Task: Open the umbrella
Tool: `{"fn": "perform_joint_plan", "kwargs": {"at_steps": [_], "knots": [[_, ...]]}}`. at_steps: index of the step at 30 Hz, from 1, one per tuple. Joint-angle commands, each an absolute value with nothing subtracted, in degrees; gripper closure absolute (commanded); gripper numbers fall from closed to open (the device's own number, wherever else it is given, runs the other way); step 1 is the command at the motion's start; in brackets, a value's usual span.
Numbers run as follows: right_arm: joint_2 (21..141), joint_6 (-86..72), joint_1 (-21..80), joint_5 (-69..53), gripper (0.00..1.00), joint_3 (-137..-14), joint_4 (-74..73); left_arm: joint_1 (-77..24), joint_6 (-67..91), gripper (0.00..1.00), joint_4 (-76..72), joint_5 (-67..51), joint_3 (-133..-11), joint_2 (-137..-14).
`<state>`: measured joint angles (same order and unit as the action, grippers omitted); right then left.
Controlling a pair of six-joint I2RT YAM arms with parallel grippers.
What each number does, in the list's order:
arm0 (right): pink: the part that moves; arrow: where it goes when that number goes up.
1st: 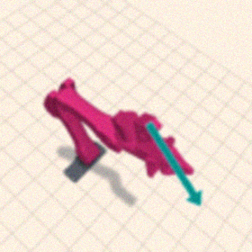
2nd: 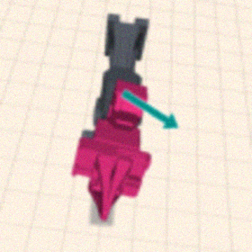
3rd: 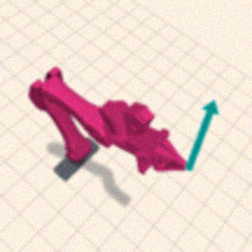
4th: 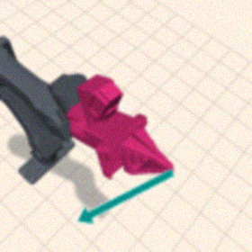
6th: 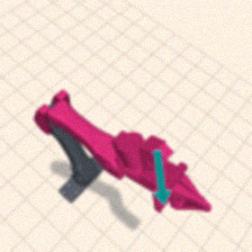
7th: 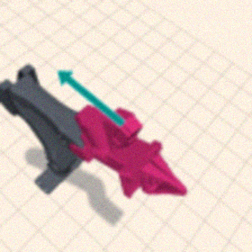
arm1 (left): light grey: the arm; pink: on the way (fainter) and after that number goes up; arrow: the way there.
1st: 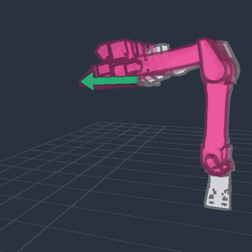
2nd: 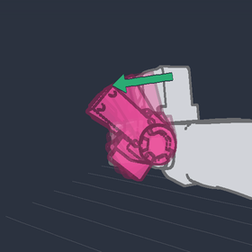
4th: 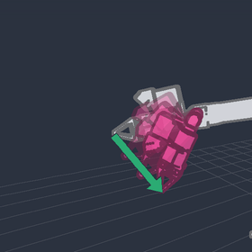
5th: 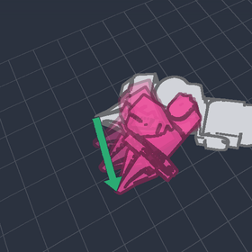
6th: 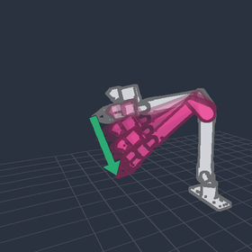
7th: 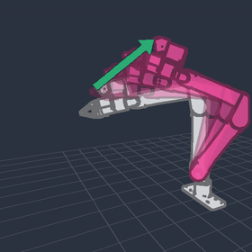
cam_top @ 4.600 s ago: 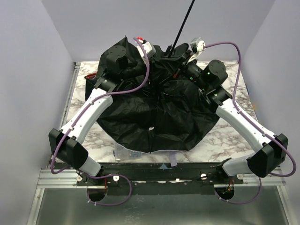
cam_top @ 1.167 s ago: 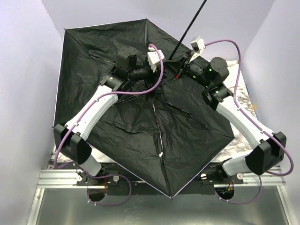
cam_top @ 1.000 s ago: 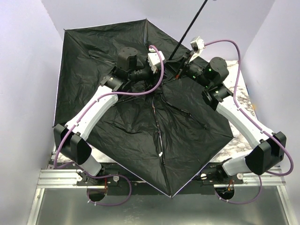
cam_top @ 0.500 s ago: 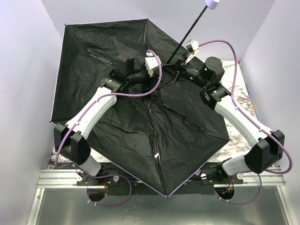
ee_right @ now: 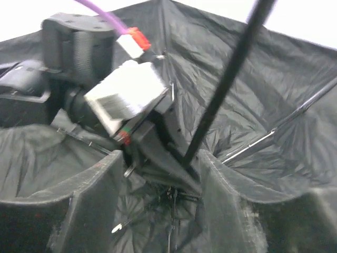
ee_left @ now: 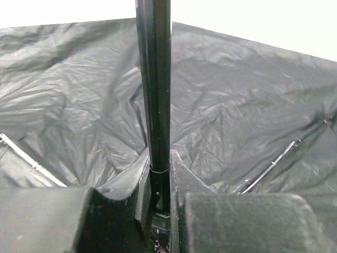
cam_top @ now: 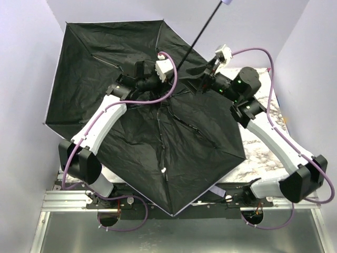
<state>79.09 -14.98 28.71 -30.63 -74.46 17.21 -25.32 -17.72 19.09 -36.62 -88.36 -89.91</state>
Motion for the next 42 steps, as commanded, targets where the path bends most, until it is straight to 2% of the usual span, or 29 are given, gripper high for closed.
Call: {"fn": "perform_joint_plan", "kwargs": {"at_steps": [1,3,5,11,17,26,36,42], "knots": [[73.3,-11.3,29.3,-32.5,0.30,-72.2,18.7,-23.2,-16.4,1.00,23.9,-32.0,-97.7,-89.2],[71.4,-9.6,29.2,-29.4,0.19,-71.2,14.4,-23.2,-17.8,1.00,26.4,-31.7,-102.1,-89.5],[69.3,-8.6,29.0,-27.0,0.14,-69.8,10.4,-23.2,-19.7,1.00,28.4,-29.5,-106.2,-89.5],[66.5,-12.1,26.7,-18.8,0.13,-68.9,3.6,-22.7,-30.4,1.00,28.7,-26.1,-110.3,-85.5],[66.6,-18.2,20.1,-16.0,0.15,-70.2,2.3,-22.7,-46.7,1.00,30.1,-25.1,-112.2,-82.8],[68.3,-14.6,17.2,-18.8,0.15,-79.0,-4.1,-22.9,-78.5,1.00,14.6,-24.3,-92.4,-72.2],[71.4,-11.4,16.1,-18.5,0.15,-90.1,-12.9,-22.8,-101.5,1.00,5.6,-28.6,-91.3,-71.8],[73.9,-7.7,16.1,-25.0,0.12,-98.2,-22.7,-19.9,-112.1,1.00,-1.6,-29.4,-82.3,-71.7]]}}
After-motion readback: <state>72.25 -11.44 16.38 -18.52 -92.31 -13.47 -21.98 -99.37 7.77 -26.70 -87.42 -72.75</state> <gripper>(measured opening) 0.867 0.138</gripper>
